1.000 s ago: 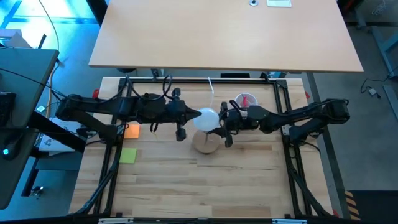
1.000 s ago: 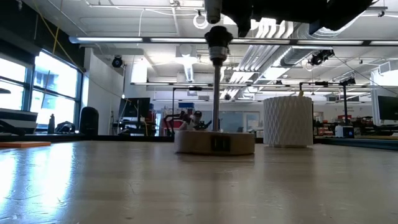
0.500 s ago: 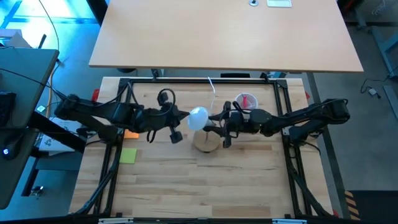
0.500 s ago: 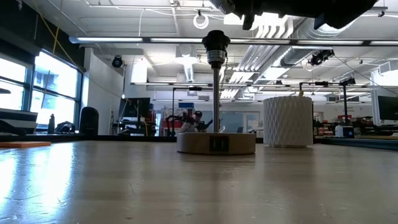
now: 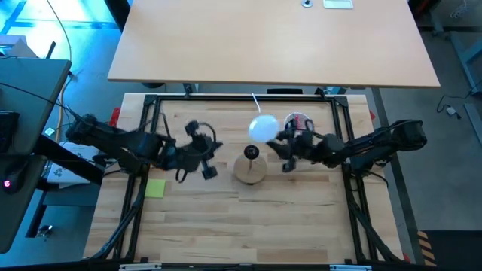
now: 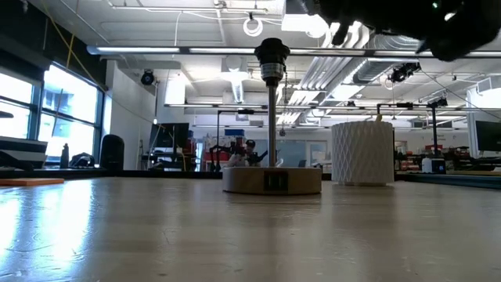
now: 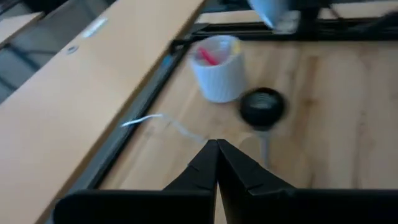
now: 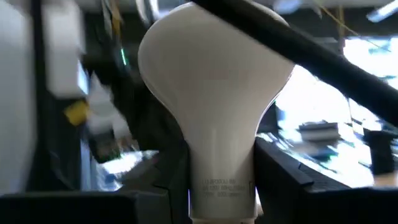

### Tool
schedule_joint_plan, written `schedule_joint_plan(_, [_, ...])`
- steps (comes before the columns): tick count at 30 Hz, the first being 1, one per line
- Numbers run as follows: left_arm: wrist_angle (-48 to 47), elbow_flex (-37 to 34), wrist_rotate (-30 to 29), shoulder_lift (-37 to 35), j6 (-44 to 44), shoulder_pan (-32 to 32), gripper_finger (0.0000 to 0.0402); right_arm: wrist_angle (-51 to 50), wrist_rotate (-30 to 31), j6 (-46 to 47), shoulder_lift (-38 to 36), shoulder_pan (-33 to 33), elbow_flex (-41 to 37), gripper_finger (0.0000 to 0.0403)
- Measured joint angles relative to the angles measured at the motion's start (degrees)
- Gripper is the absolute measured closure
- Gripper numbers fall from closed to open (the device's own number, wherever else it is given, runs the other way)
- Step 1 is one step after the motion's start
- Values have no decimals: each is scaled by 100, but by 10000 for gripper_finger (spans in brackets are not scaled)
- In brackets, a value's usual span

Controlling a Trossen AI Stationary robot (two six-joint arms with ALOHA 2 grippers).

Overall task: Screw lightbulb
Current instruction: Insert the light bulb into the brown lamp

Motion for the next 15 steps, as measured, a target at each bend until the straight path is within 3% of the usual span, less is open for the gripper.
schedule_joint_plan(3, [1305,-609,223,33,406,-31,401,1037,-666,396,86,-71,-424,268])
schedule_joint_plan(5, [2650,-1159,480,98,908,-11,401,1013,-884,495,97,-36,-456,268])
schedule_joint_plan(8, [4951,-1903,1318,354,1687,101,392,1035,-1127,353,181,110,-246,268])
schedule_joint_plan(11, [6798,-2292,1788,724,2155,247,368,973,-1532,75,216,303,32,268])
schedule_joint_plan(15, [8212,-2379,2038,1370,2562,408,308,602,-1664,-330,213,514,361,269])
